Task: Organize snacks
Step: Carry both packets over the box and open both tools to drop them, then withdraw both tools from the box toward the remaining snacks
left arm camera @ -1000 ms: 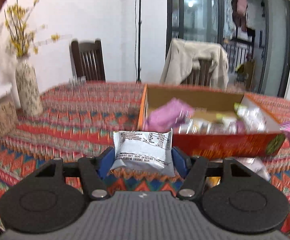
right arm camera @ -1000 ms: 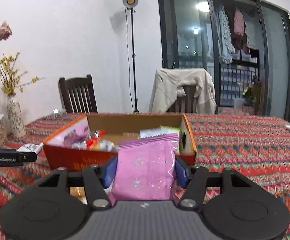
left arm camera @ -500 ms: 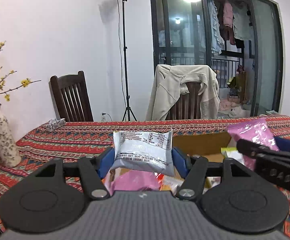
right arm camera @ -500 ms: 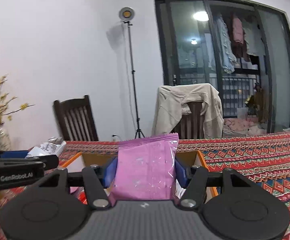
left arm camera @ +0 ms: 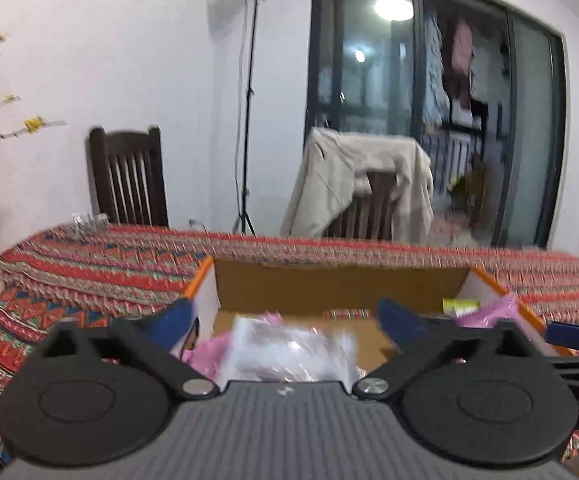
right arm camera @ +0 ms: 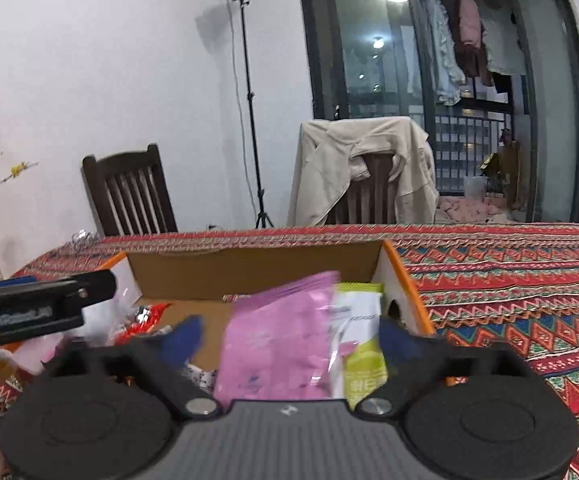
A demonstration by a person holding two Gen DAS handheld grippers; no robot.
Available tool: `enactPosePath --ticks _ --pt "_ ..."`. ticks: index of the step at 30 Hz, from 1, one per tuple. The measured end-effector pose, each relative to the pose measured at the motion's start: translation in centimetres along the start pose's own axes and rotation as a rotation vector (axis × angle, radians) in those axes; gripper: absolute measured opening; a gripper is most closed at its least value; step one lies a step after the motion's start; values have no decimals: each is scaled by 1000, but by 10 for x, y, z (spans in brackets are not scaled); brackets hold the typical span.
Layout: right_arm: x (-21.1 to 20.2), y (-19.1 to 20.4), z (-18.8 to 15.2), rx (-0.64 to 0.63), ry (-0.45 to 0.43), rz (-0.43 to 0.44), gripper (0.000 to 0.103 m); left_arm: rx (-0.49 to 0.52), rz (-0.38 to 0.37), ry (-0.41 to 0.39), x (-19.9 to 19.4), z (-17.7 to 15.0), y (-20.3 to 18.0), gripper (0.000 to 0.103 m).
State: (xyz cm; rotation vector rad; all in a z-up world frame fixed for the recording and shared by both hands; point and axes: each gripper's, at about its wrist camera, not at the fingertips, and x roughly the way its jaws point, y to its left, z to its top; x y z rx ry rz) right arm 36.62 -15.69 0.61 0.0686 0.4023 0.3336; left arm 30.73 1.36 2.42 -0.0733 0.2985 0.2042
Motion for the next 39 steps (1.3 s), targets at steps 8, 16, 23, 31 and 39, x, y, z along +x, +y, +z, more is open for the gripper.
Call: enactPosePath --ticks 8,16,23,31,39 --pt "-11 -11 1 68 -42 24 103 -52 15 -14 -5 9 10 103" --pt "-10 -6 6 57 -33 3 103 -118 5 7 -9 19 27 103" --pt "-56 11 34 -25 -17 -19 103 -189 -2 -101 -53 47 39 103" --pt "-115 28 18 -41 -24 -18 103 -177 -24 -135 -124 53 50 103" --pt "-138 40 -32 -15 21 3 103 -106 -9 -140 -186 23 70 103"
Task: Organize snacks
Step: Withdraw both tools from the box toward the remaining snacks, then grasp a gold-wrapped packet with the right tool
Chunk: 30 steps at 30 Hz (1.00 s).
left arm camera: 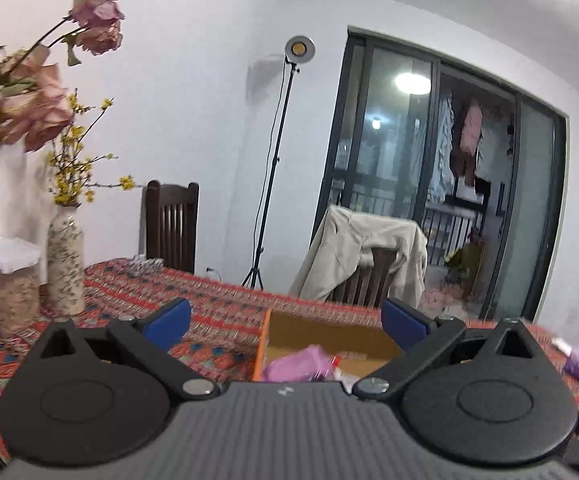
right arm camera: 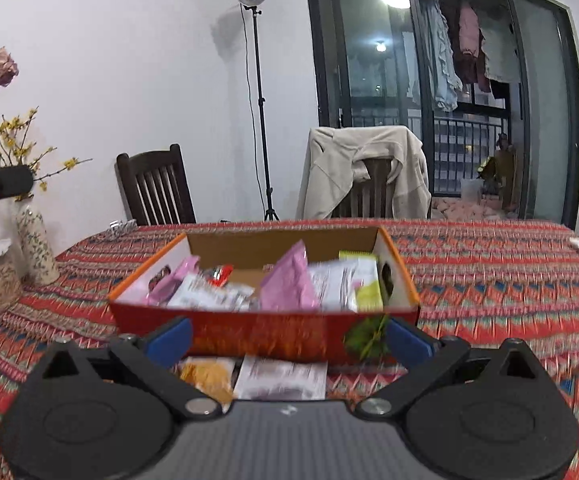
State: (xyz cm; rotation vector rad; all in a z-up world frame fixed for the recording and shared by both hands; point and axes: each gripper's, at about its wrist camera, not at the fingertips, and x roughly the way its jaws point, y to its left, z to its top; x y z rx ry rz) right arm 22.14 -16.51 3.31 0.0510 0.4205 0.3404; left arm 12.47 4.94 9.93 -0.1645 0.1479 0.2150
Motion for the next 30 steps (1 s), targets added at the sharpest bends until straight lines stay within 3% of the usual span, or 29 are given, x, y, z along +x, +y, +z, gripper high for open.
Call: enactPosePath --ticks 5,10,13,17,24,30 --pt "-14 -3 -30 101 -58 76 103 23 61 72 -10 -15 10 103" --pt "-21 4 -43 54 -53 96 103 -9 75 117 -19 -29 13 103" --pt "-19 4 -51 60 -5 172 103 34 112 196 -13 -41 9 103" --pt "-18 12 -68 30 53 212 103 55 168 295 -11 -60 9 103" --pt "-9 23 -76 13 119 182 97 78 207 359 -10 -71 14 103" --pt "-1 26 -66 0 160 160 96 23 166 362 -2 -70 23 103"
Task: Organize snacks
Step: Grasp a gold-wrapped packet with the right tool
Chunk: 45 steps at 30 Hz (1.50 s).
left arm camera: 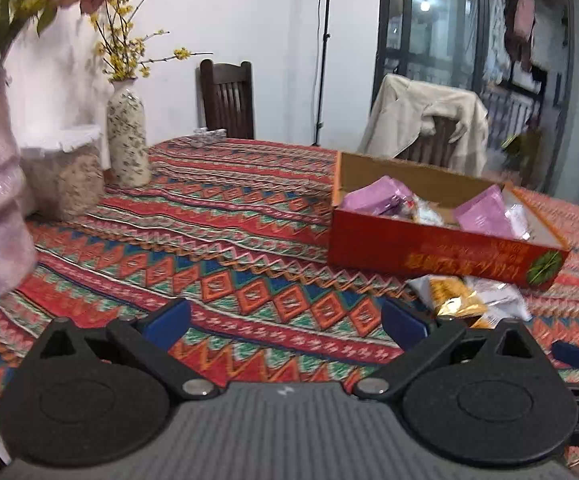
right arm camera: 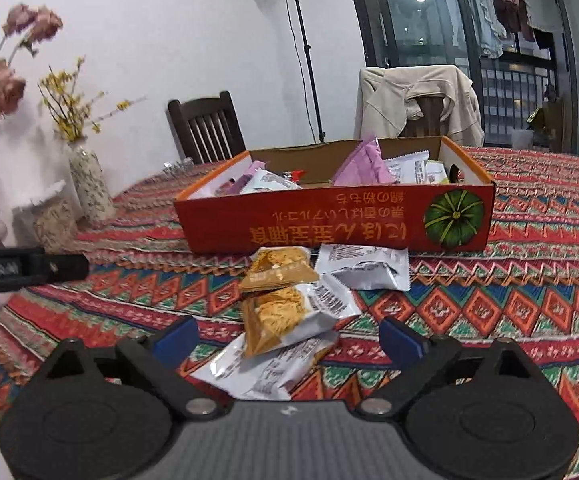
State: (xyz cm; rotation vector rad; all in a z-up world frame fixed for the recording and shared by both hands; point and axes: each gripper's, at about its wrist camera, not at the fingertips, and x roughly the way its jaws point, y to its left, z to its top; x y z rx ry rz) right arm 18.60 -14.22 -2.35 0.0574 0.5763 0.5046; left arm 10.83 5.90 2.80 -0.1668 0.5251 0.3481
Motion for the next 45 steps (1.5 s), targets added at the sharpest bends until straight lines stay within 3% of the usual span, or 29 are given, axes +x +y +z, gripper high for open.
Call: enactPosePath --ticks 11,16,27,28,30,36,39,45 --pt "38 17 18 -85 115 -80 95 -5 -140 -32 27 -3 18 103" --pt "49 22 23 -120 141 -127 79 -76 -203 -18 38 -7 35 103" --pt "41 27 23 -152 137 -113 57 -156 -235 -16 49 -12 49 103" --pt "38 28 24 -153 130 -109 44 -161 -233 -15 49 -12 51 103" --pt "34 29 26 -146 127 -95 29 -171 -231 -15 49 -9 52 103" --pt "25 29 28 -156 121 -89 26 -162 -252 -11 45 -9 43 103" --pt "22 24 31 -148 104 -79 15 -152 -252 -12 43 -12 39 103" --pt "30 6 35 -54 103 -45 21 -118 -228 0 40 -10 33 103"
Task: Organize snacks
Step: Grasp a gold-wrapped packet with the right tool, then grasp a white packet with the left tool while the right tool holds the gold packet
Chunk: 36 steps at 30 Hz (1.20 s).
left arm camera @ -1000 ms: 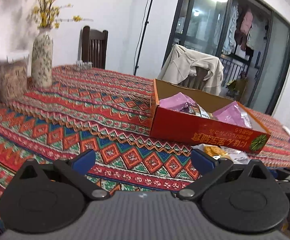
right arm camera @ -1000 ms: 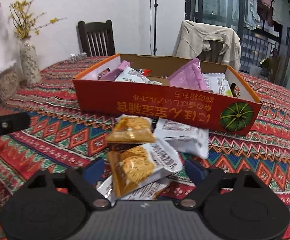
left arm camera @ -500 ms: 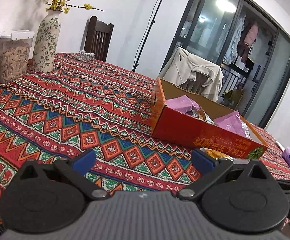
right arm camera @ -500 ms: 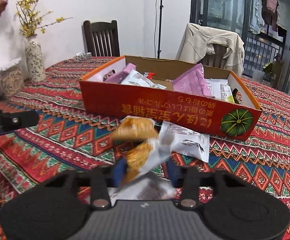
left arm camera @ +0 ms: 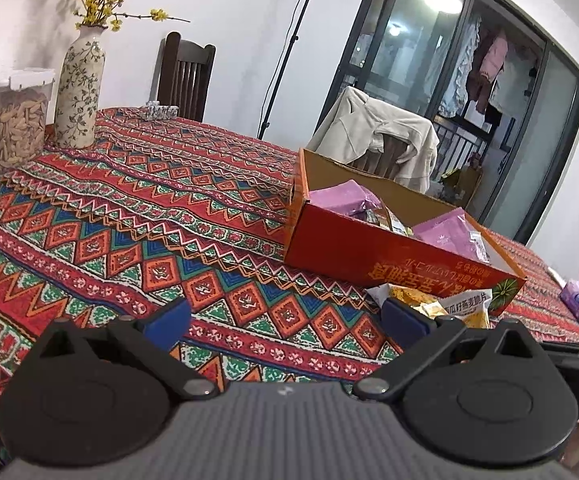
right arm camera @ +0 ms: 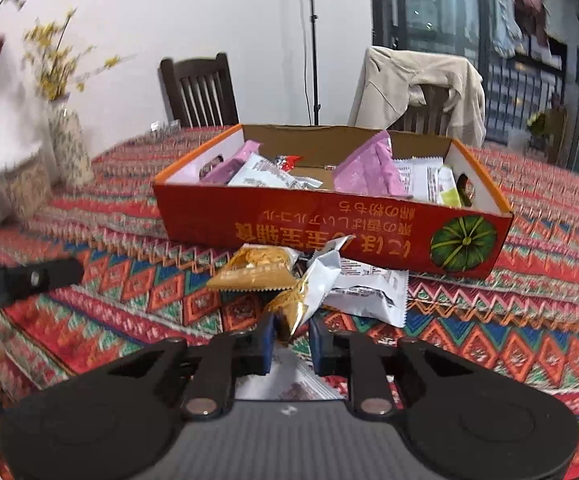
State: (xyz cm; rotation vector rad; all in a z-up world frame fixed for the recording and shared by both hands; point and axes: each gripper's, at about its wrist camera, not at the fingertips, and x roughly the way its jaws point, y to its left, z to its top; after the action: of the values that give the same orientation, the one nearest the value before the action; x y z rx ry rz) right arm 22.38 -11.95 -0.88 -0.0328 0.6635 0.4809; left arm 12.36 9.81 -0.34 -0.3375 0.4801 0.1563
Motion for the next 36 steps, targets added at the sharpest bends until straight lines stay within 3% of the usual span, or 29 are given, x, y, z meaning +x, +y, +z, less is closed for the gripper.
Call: enactPosePath --ticks 5,9,13,16,21,28,32,36 --pt "11 -19 3 128 -8 93 24 5 32 13 -2 7 -4 103" --pt "20 -27 7 150 -19 95 26 21 62 -4 -8 11 -14 103" --pt "22 -38 6 191 -43 129 15 53 84 23 -7 11 -31 103" --pt "11 -52 1 226 -91 164 12 92 84 55 -4 10 -48 103" --pt "-15 -79 -7 278 -170 203 12 144 20 148 13 0 -83 103" --pt "-46 -117 -33 306 -240 177 12 311 -70 271 33 -33 -141 103" --pt "-52 -128 -48 307 -240 180 12 393 -42 324 45 -49 -159 103" --pt "-57 -134 -57 305 -254 190 12 396 7 353 58 -59 -165 103"
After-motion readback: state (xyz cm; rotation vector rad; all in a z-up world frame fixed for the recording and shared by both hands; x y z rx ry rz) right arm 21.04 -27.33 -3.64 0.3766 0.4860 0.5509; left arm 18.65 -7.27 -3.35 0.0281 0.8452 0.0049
